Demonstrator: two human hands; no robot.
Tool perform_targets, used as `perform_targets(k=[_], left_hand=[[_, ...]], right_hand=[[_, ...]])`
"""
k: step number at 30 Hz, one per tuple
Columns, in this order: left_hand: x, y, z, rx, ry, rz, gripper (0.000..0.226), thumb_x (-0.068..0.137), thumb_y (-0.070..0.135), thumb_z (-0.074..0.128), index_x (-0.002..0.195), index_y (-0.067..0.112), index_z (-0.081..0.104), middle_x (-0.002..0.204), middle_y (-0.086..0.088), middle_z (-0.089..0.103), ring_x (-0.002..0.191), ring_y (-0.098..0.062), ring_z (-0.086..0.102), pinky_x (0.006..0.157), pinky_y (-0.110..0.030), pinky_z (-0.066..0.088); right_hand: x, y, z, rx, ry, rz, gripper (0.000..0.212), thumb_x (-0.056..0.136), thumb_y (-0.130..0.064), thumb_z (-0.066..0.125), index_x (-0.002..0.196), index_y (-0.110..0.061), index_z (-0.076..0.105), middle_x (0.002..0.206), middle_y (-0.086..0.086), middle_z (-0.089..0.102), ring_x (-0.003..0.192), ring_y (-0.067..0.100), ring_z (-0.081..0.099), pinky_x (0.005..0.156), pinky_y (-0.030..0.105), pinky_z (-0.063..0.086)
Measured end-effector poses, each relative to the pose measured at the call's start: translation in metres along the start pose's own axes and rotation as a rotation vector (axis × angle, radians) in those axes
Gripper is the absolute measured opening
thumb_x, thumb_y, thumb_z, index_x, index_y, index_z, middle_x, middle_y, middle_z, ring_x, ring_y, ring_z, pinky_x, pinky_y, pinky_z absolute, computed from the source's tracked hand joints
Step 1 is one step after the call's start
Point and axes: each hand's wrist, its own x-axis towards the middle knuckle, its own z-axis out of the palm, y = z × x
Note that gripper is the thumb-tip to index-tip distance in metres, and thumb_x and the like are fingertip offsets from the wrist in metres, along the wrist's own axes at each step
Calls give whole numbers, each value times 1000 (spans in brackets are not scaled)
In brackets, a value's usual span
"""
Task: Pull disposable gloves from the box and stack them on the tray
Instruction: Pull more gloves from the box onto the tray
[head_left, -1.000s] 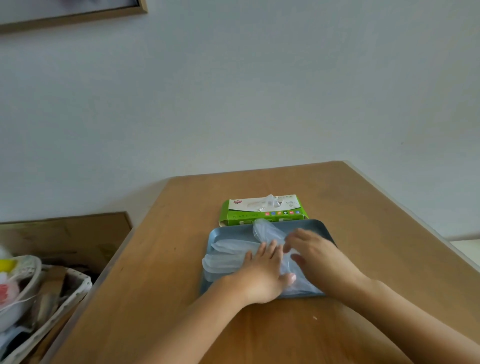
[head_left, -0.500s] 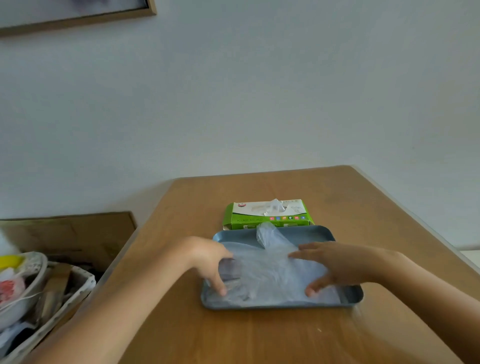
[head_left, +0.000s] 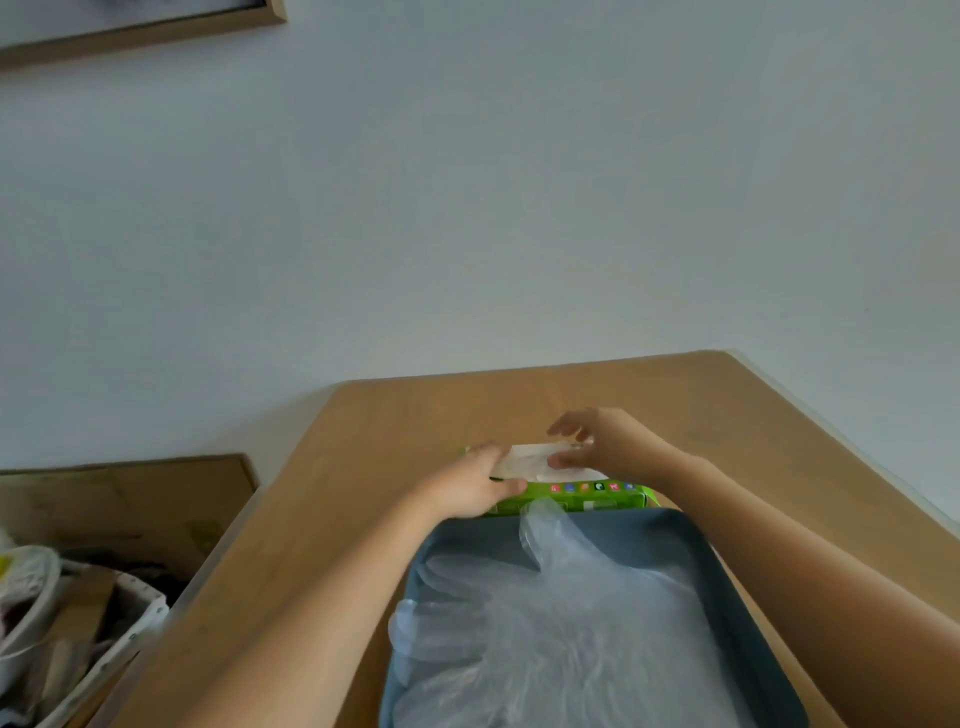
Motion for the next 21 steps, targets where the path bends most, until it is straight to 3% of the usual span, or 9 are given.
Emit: perform_targets(k=[2,4,13,16,18,21], left_hand=[[3,-2,5,-11,-10,31,69,97,46,46,153,16,19,161,-3,14,146,-19,19,115,-32,18],[7,-5,7,-8,-18,55,71,97,46,46,154,18,14,162,0,7,147,-17,12,116,-31,13],[9,-6,9,1,-28,101,68,99,43,44,153,17,13,161,1,11,146,-17,13,113,-32,16],[12,-8,10,7,-50,68,73,98,47,44,155,21,6,162,2,1,148,-17,3,117,-35,9],[13,-7,8,31,-79,50,73,98,46,44,155,21,5,161,2,-4,148,-16,-1,118,-34,6],[13,-6,3,-14,-39,57,70,96,40,53,153,18,19,161,-2,10,148,-18,12,117,-33,13]], right_hand=[[2,1,4,79,55,5,15,84,-28,72,94,-18,74,94,-1,71,84,10,60,72,21,41],[2,3,5,157,87,42,10,84,-25,72,87,-17,77,85,-1,73,81,11,64,71,22,44],[-6,-15,-5,161,386,20,14,87,-21,68,94,-12,77,95,2,74,91,14,65,78,21,44],[-15,-16,-31,326,550,31,13,88,-21,67,87,-13,77,80,4,73,73,13,62,66,17,44],[-24,-16,-52,467,621,27,15,90,-21,63,80,-15,73,76,3,72,71,16,61,66,24,46],[-45,-23,-75,612,549,-20,22,94,-18,57,78,-11,70,71,2,72,66,14,64,70,32,50]])
